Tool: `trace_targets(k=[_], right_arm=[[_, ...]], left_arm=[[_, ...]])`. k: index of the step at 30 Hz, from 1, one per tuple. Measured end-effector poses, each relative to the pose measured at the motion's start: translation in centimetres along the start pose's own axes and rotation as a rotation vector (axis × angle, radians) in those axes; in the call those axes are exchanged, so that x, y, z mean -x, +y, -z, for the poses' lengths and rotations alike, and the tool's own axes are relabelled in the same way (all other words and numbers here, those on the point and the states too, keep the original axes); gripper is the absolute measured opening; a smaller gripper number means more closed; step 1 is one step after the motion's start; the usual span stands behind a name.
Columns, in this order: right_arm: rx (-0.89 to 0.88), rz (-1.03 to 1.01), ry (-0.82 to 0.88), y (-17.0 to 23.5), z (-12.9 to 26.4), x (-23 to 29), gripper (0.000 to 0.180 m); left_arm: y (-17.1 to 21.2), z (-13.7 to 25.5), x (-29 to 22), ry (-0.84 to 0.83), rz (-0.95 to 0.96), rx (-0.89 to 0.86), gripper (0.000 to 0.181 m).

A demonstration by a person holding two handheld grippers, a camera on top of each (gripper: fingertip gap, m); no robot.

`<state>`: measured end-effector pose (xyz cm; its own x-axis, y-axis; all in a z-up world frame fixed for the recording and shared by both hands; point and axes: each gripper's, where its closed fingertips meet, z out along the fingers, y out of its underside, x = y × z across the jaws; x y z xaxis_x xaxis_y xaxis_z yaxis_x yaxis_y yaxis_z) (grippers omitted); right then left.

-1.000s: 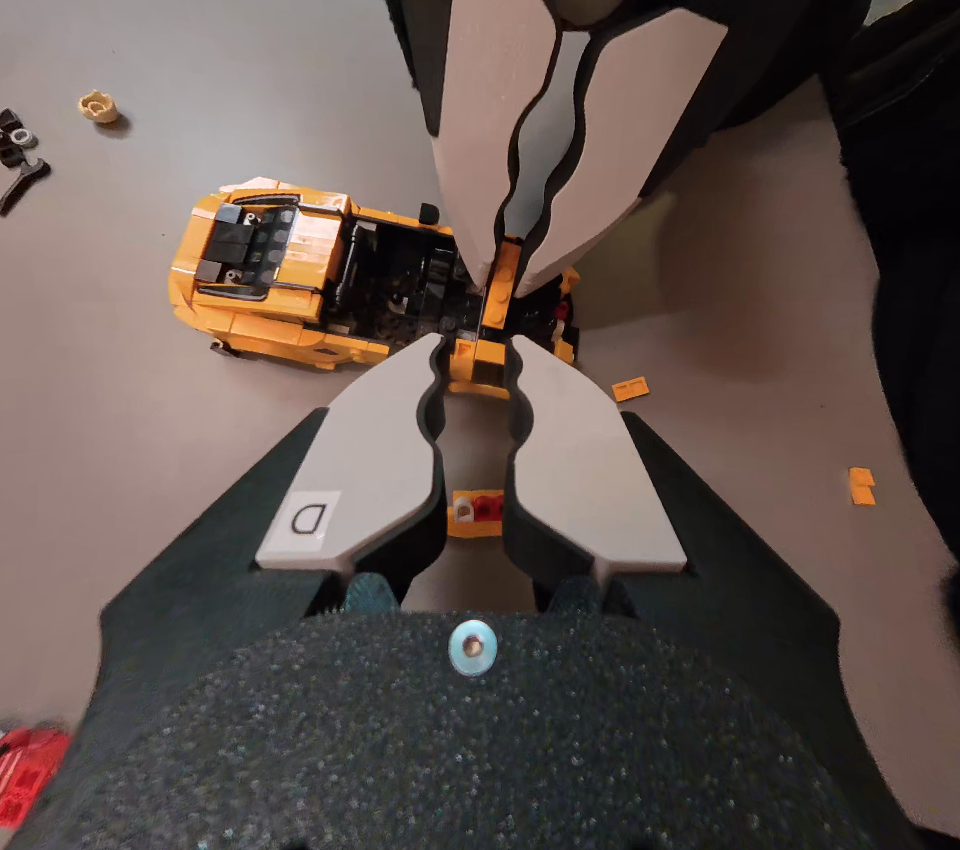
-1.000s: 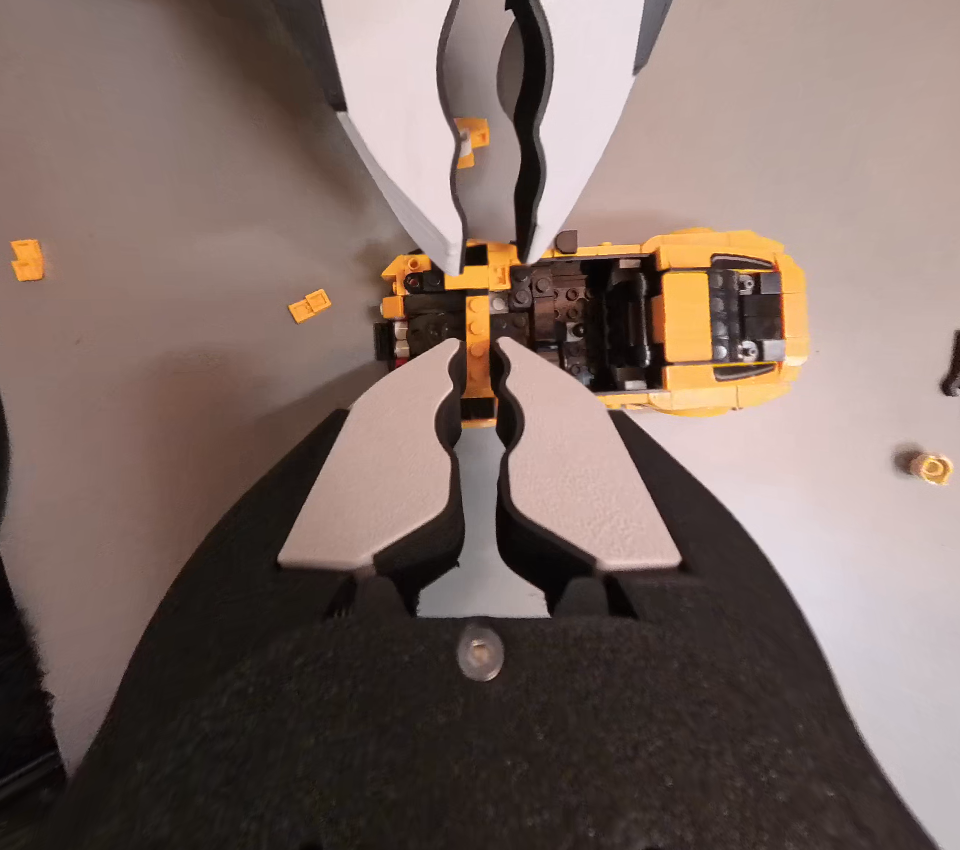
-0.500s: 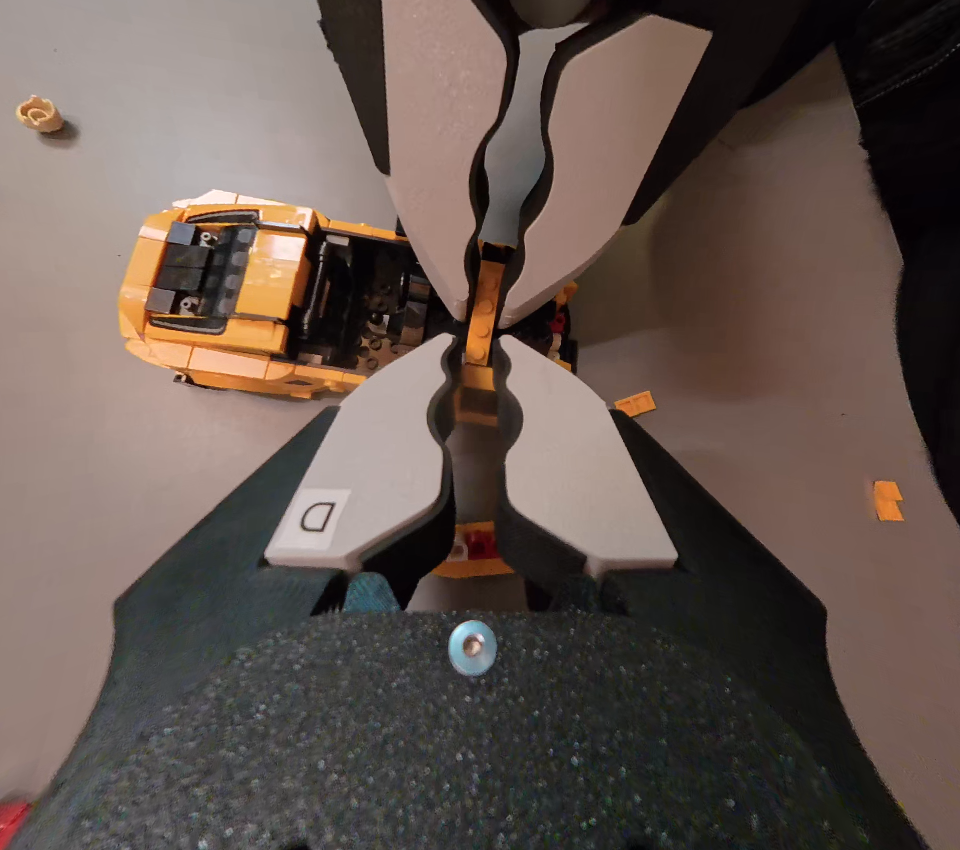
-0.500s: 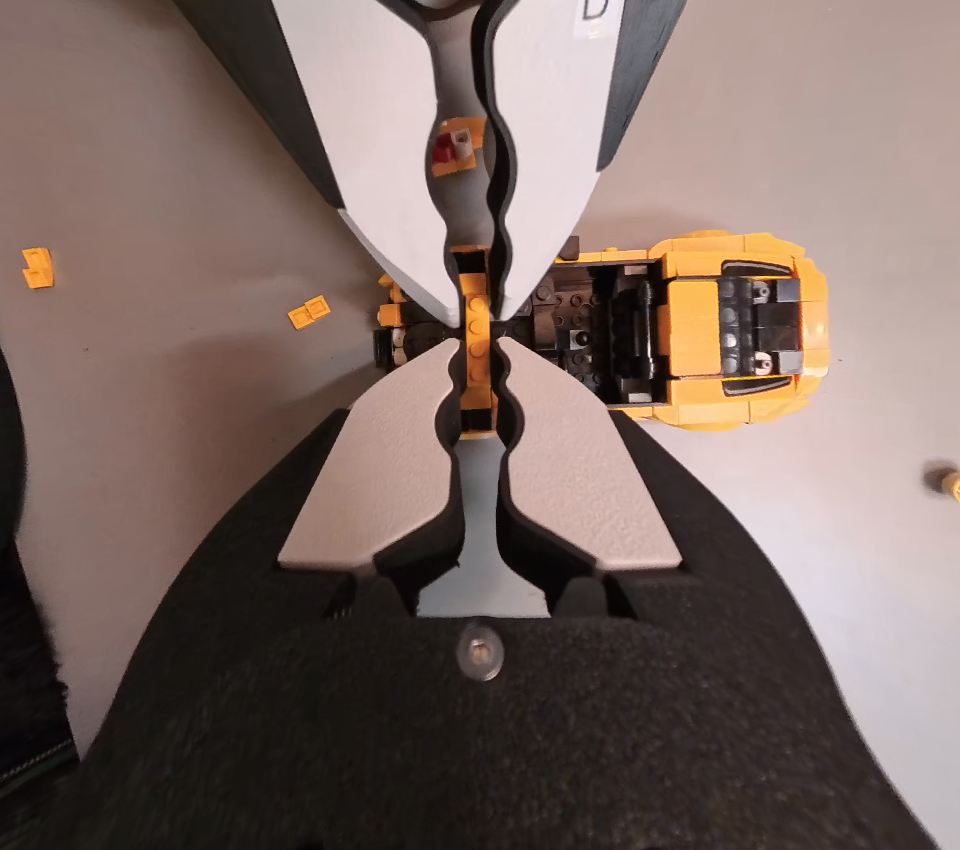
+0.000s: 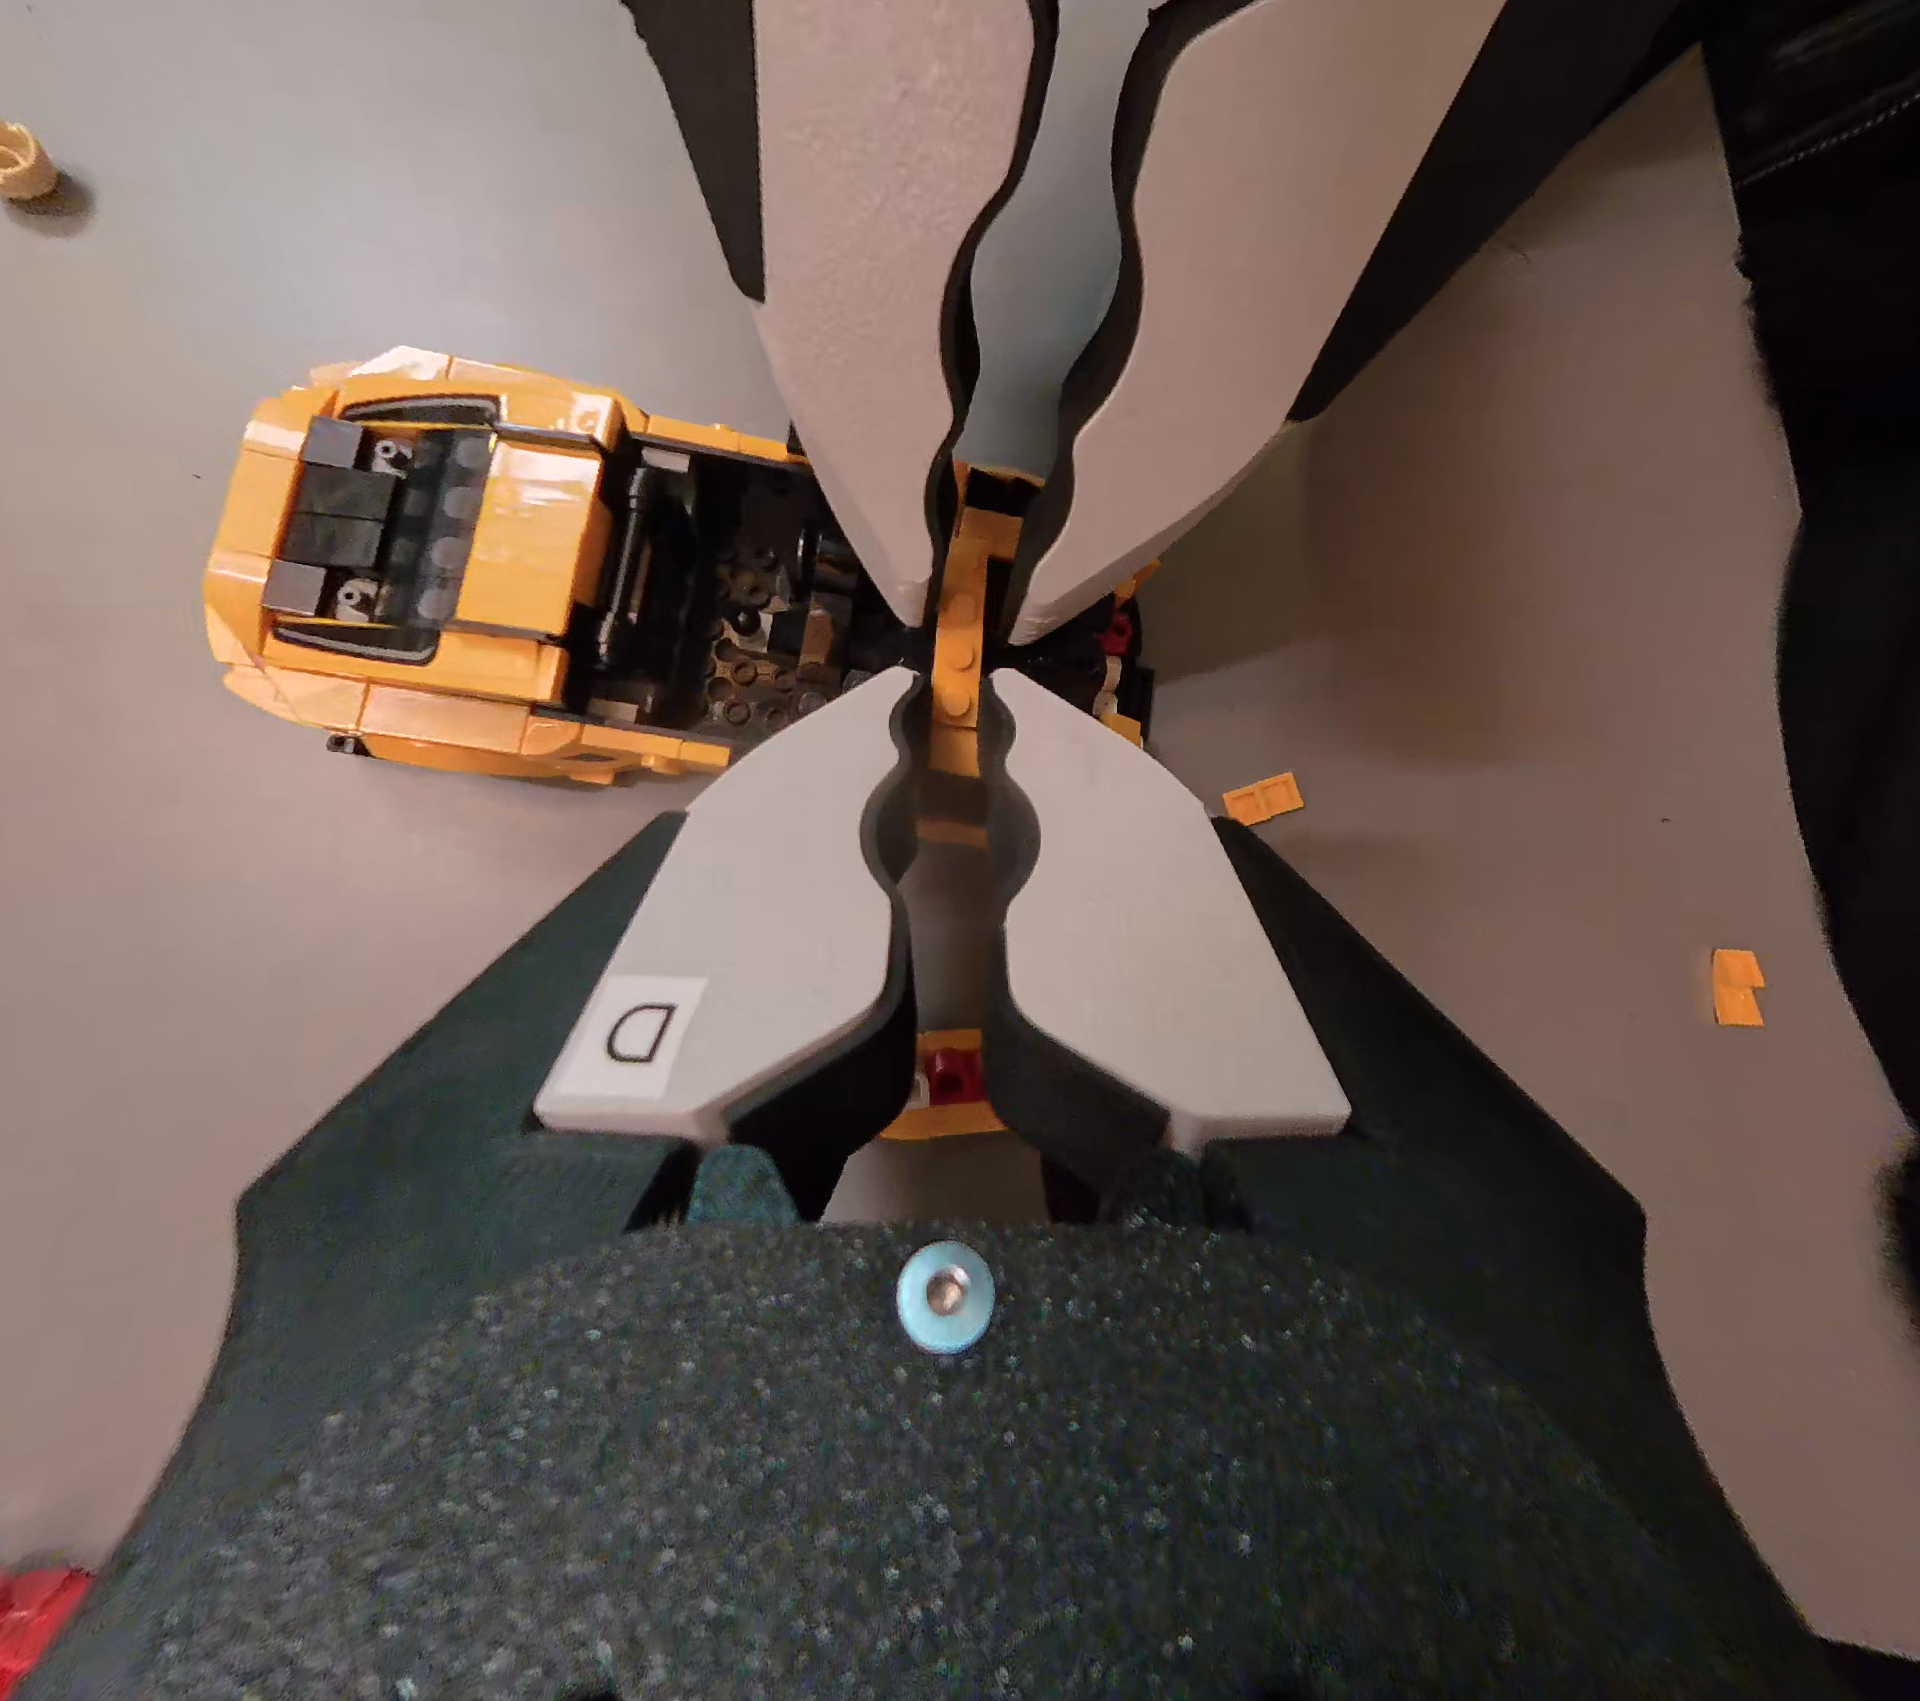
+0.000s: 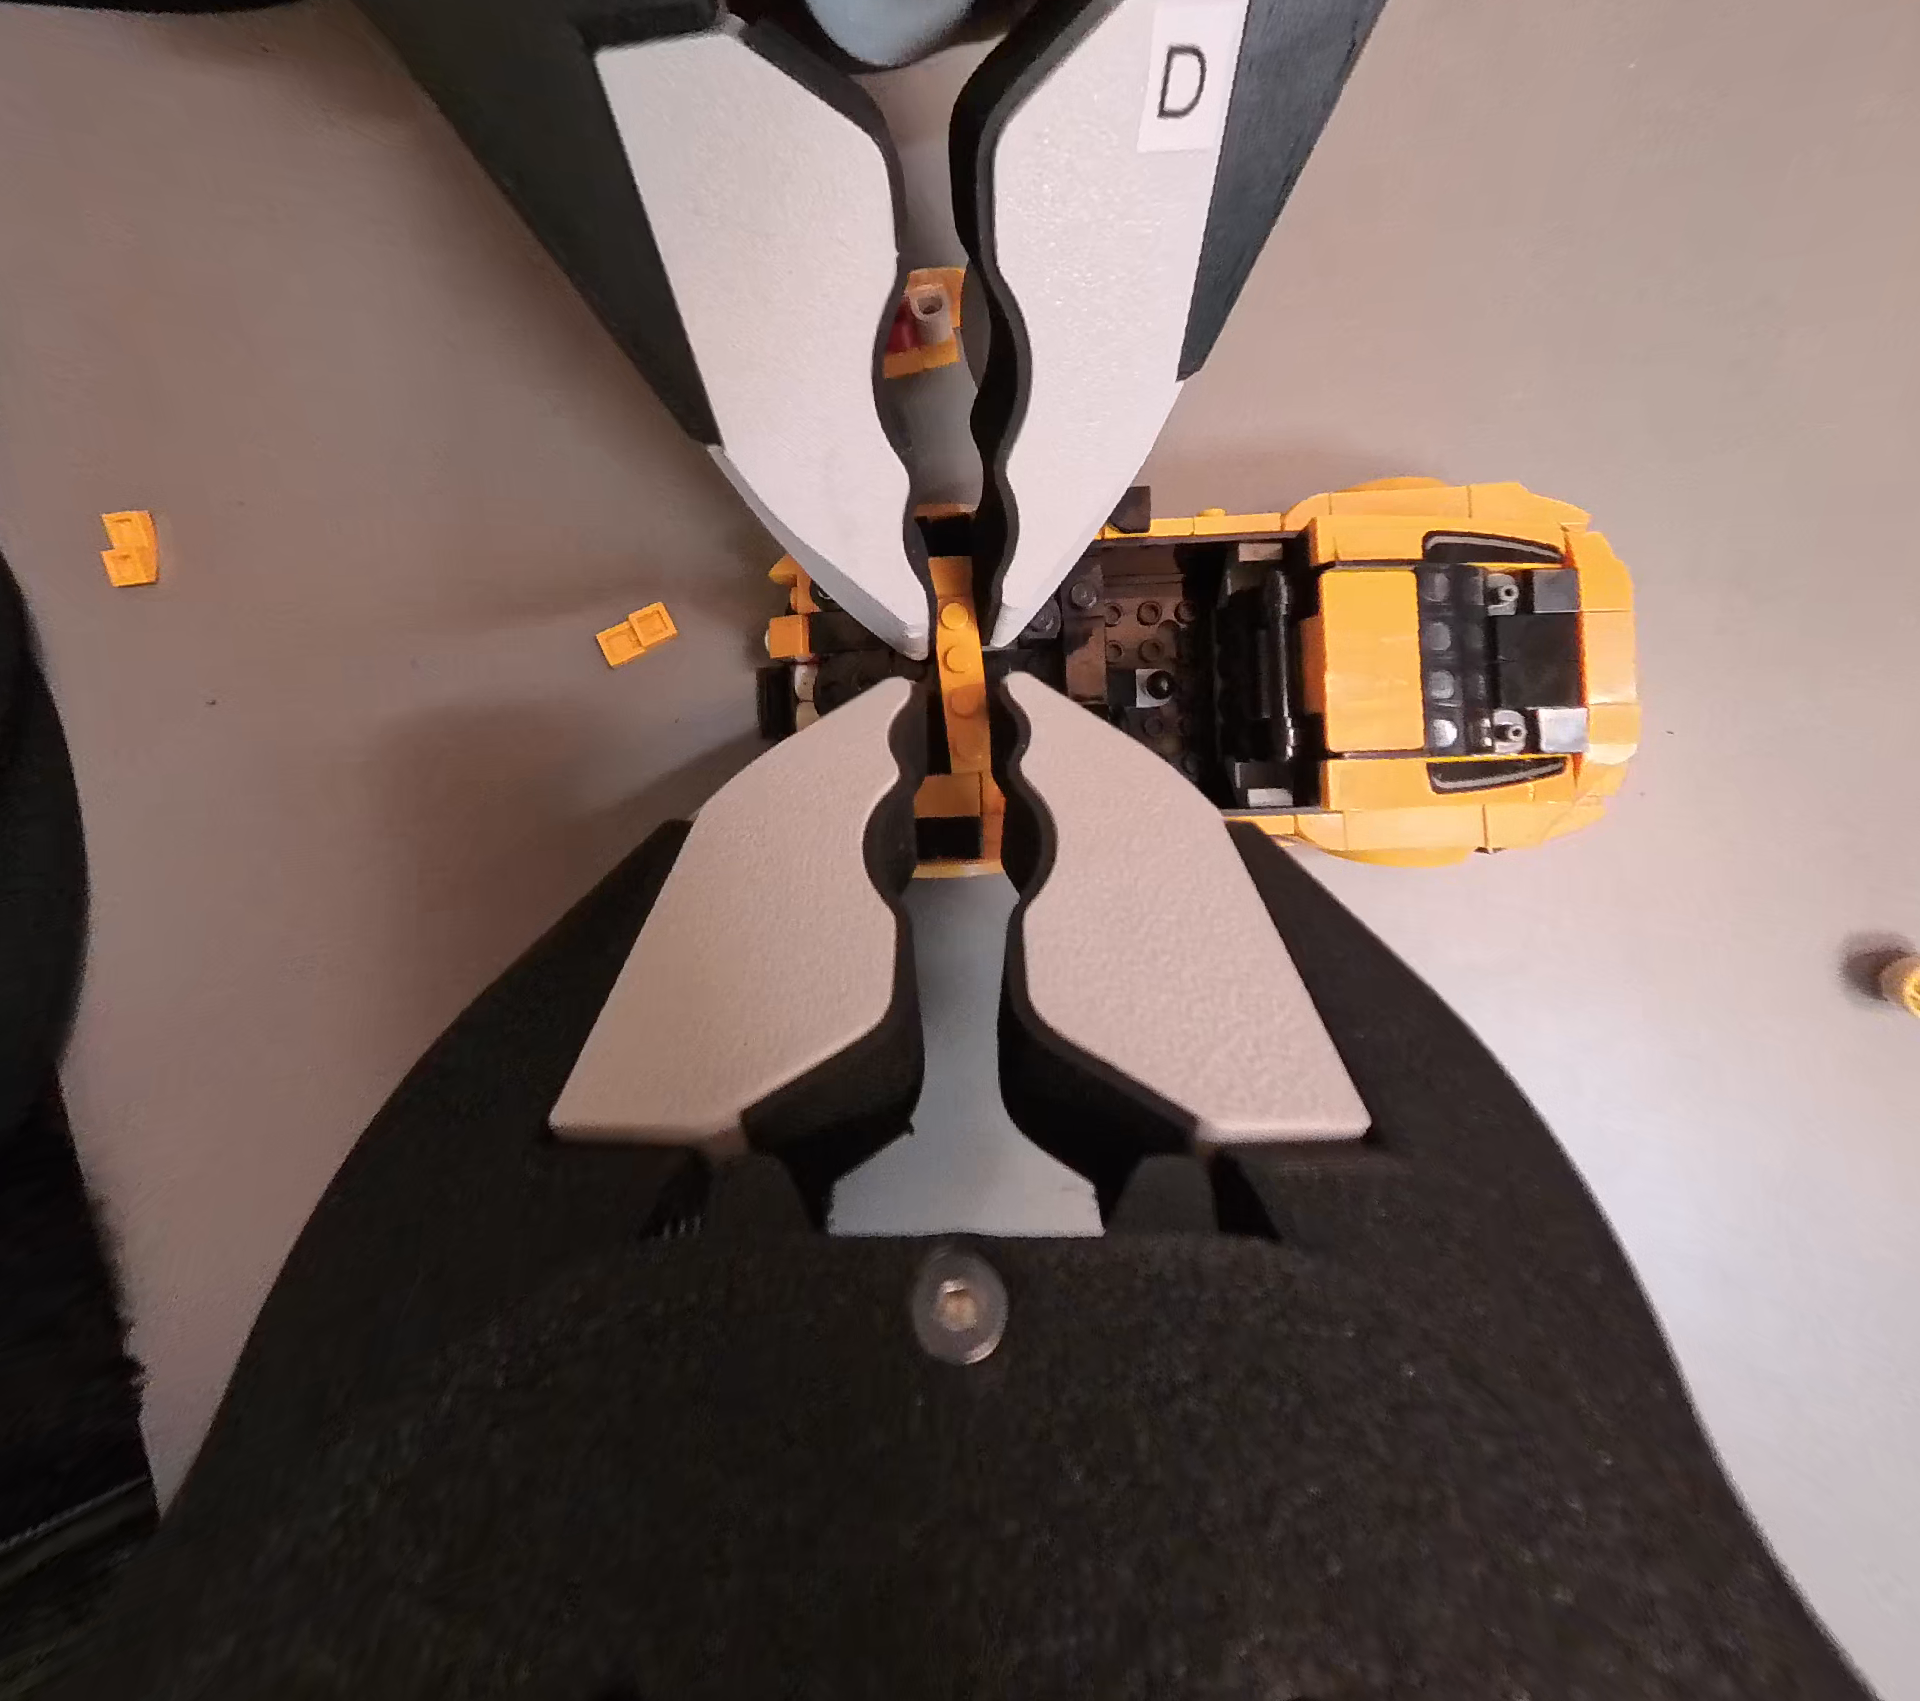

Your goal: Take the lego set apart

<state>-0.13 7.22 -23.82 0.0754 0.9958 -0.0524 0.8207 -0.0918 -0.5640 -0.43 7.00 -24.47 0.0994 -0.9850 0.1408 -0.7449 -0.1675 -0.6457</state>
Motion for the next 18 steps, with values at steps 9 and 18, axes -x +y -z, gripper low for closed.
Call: trace_targets(k=[9,18], right_arm=[[0.001,0.015,0.001,0.1,-0.27,-0.08,0.008],[0.021,0.003,-0.035,0.22,-0.42,0.02,0.008]], left_arm=[[0.01,-0.02,-0.01,0.01,0.003,0.018,0.008],[0.01,0.17,0.0,0.01,0.011,-0.023,0.008]])
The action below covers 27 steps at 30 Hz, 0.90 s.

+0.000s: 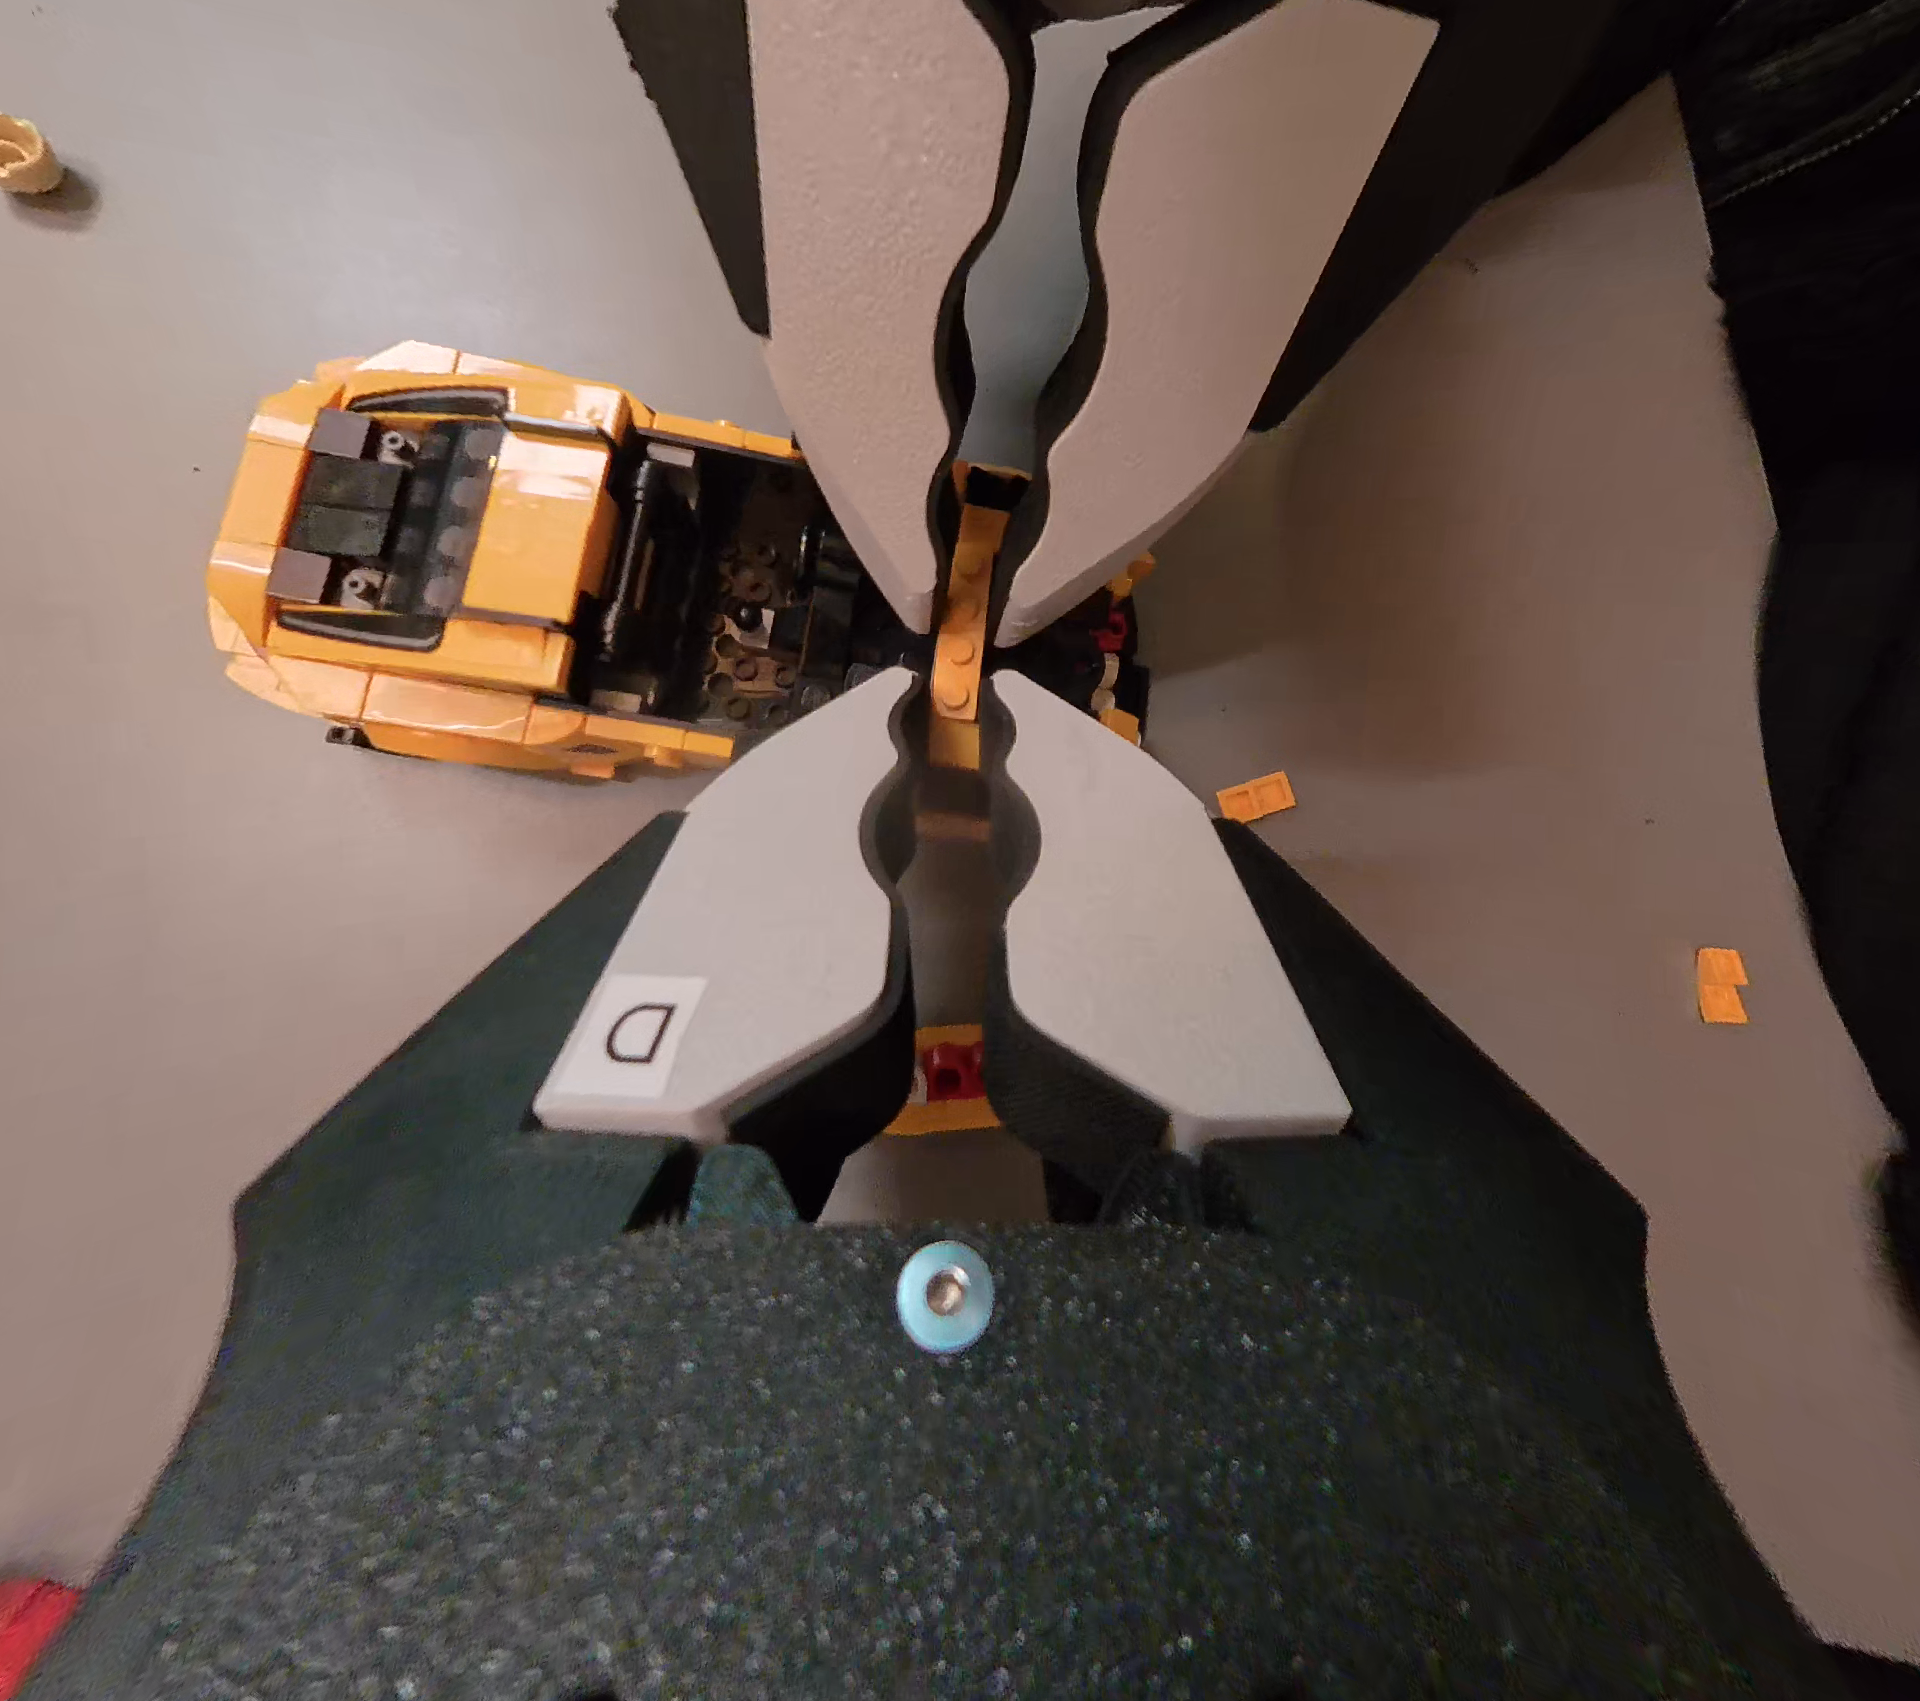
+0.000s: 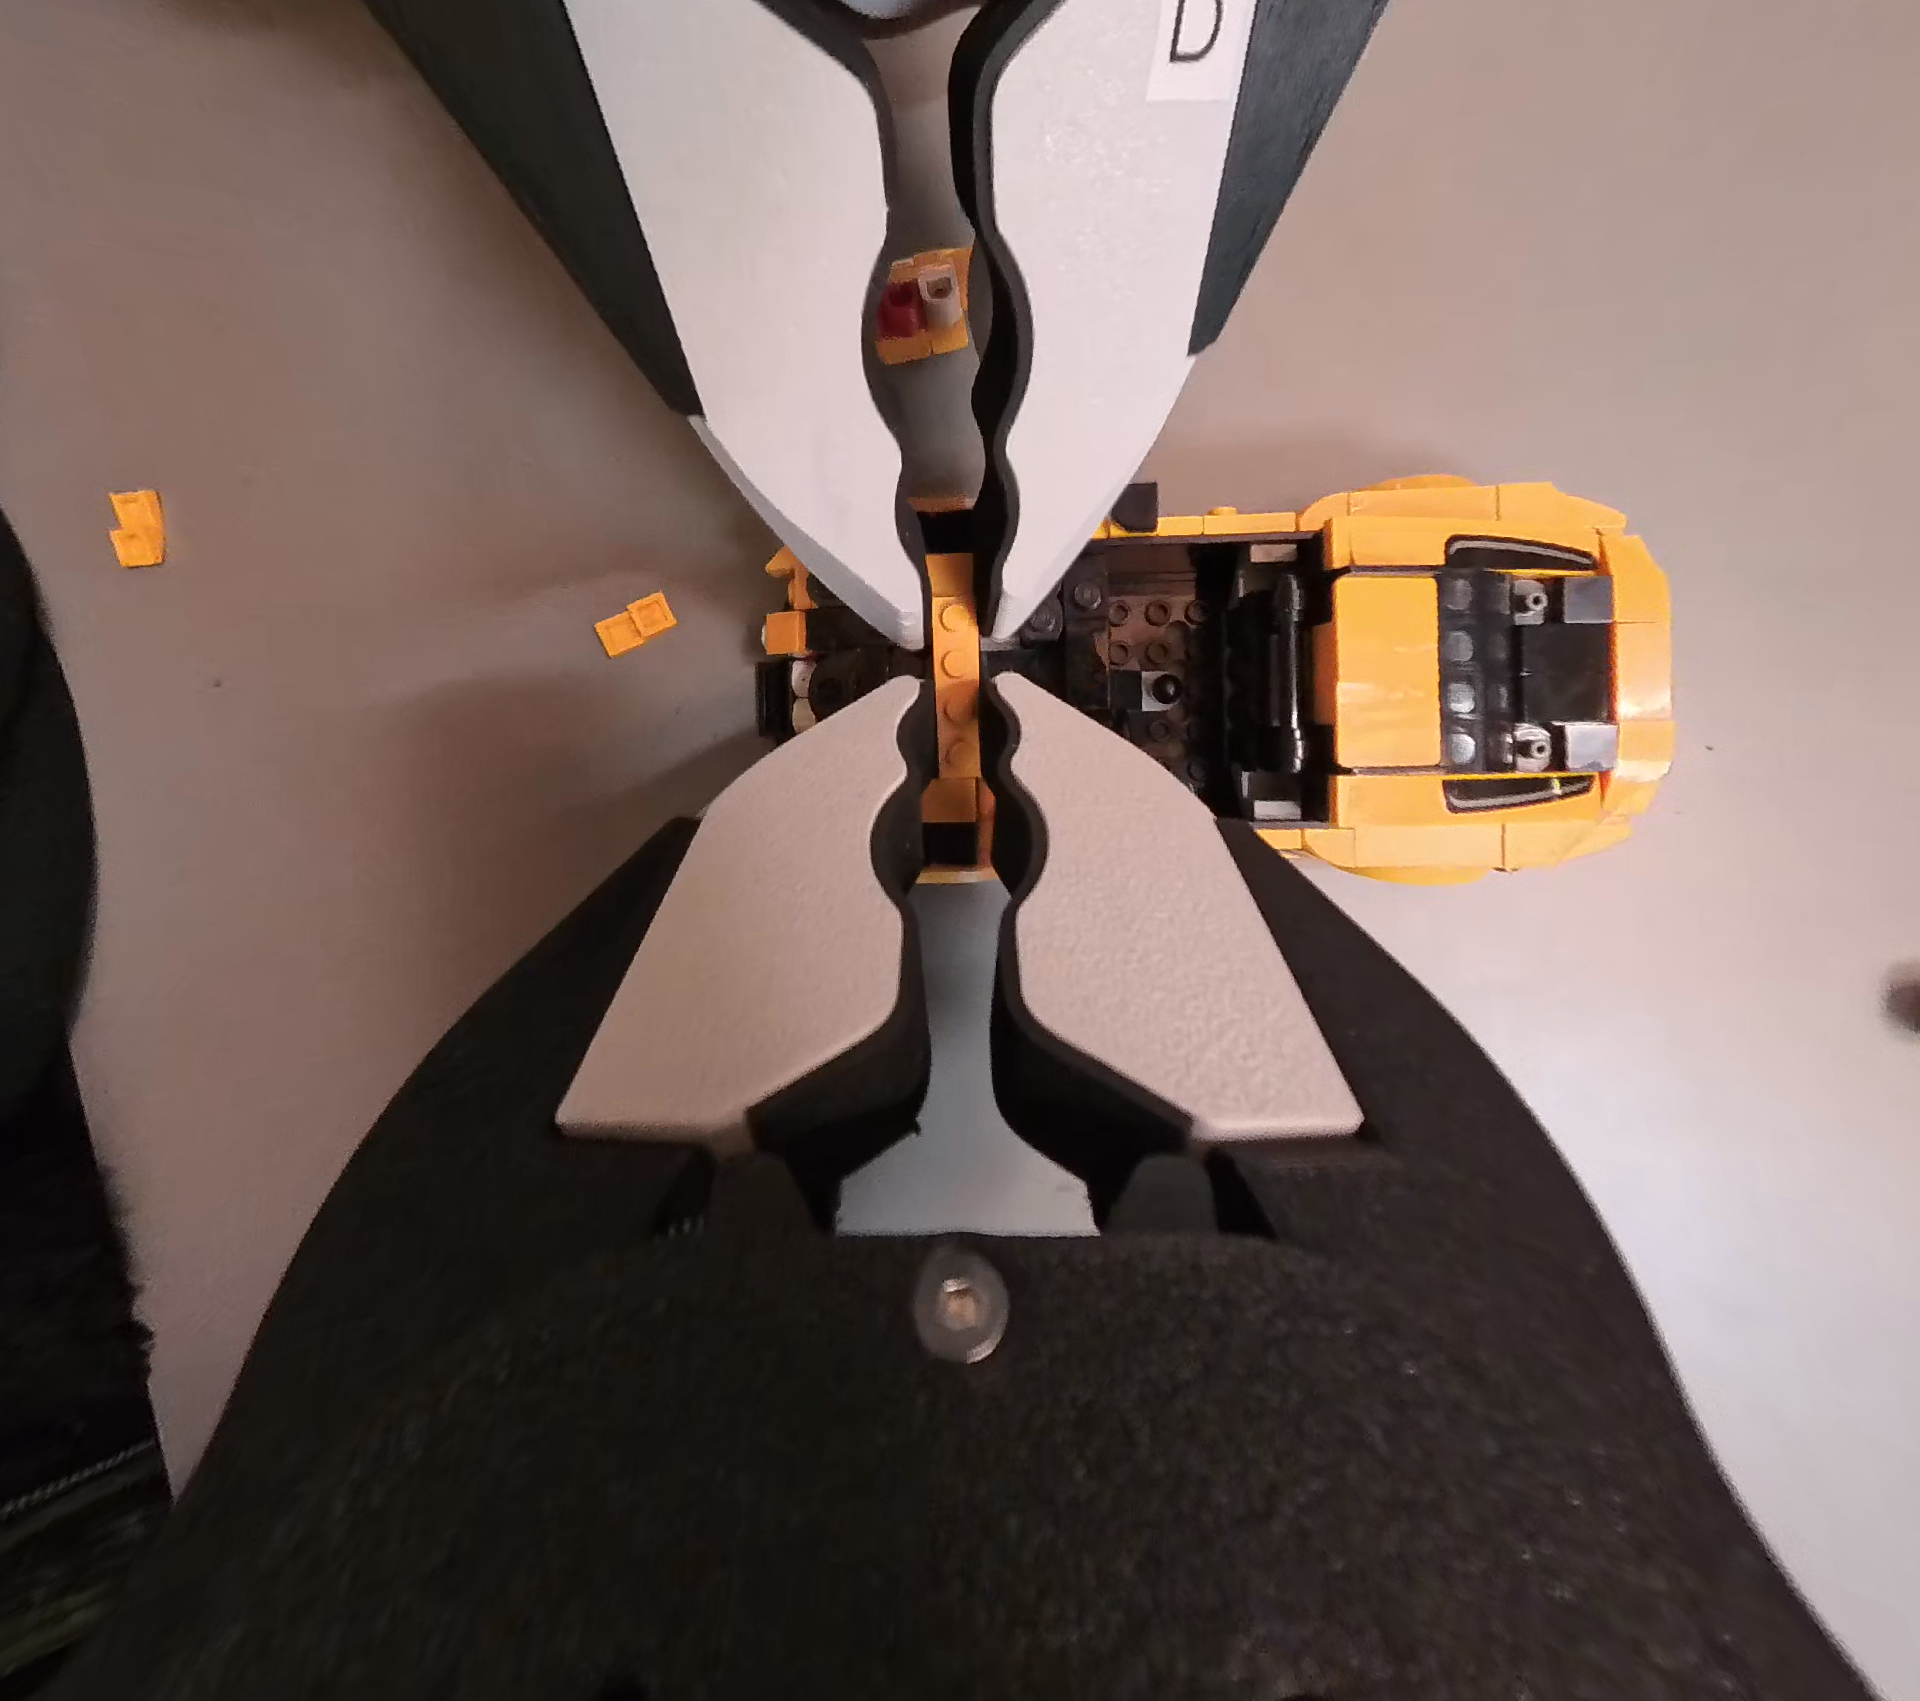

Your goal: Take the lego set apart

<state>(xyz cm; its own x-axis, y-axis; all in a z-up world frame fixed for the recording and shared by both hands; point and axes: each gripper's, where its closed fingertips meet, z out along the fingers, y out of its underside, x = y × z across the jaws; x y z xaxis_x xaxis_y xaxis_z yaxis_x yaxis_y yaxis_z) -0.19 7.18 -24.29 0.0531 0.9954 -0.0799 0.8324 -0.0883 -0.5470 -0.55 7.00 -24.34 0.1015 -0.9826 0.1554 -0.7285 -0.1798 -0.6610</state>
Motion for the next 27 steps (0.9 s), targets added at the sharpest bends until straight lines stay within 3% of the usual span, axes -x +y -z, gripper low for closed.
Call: trace_targets(k=[27], right_arm=[[-0.01,0.027,-0.011,-0.6,0.6,0.0,0.008]], left_arm=[[0.2,1.5,0.4,-0.013,0.002,-0.052,0.009]])
